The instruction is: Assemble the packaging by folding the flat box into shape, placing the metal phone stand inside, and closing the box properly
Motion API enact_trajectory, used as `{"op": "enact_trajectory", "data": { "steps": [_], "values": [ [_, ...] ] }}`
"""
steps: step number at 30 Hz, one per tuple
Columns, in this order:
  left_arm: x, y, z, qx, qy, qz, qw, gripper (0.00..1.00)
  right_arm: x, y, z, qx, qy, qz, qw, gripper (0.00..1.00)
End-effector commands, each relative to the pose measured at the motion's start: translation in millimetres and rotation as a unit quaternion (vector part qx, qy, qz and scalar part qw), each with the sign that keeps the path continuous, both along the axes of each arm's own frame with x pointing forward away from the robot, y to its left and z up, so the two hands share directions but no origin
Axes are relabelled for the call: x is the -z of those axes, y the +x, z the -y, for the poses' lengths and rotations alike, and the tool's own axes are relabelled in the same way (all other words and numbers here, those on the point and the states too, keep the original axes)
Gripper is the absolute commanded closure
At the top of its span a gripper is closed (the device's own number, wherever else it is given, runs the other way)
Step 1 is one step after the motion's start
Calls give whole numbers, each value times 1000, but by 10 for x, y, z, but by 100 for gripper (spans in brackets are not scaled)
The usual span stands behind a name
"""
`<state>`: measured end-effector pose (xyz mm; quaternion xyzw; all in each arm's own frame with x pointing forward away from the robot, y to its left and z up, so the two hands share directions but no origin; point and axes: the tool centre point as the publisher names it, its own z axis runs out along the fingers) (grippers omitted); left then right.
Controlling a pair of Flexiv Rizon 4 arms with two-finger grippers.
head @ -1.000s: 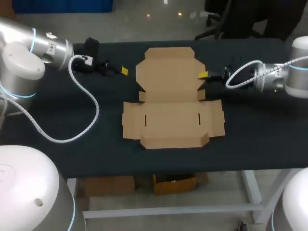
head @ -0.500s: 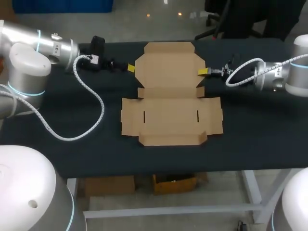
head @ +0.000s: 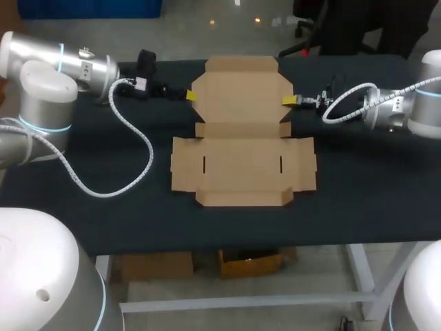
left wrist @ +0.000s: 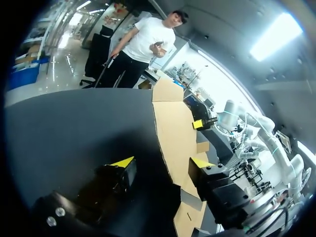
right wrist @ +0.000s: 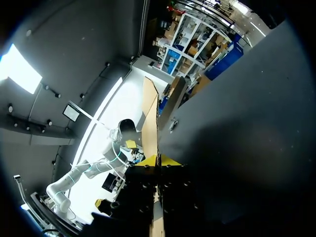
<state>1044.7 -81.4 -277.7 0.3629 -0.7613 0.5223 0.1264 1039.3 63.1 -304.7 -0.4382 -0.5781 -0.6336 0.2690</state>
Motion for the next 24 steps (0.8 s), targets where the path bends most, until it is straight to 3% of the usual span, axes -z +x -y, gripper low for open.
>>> {"op": "enact_trajectory", "data": {
  "steps": [1, 4, 8, 11, 24],
  "values": [
    [-1, 37, 28, 9, -5, -1, 1000, 38, 5, 14, 11, -2, 5, 3, 1000, 100],
    [-13, 25, 65, 17, -12, 0, 1000, 38, -3, 18, 8, -2, 7, 7, 1000, 100],
    [-13, 18, 132, 27, -21, -2, 999, 51, -15, 30, -6, -3, 9, 10, 1000, 100],
    [-8, 13, 185, 35, -27, -4, 999, 54, -30, 35, -19, -4, 10, 13, 1000, 100],
    [-33, -15, 391, 62, -40, -2, 997, 59, -82, 41, -42, -6, 16, 26, 1000, 100]
  ]
}}
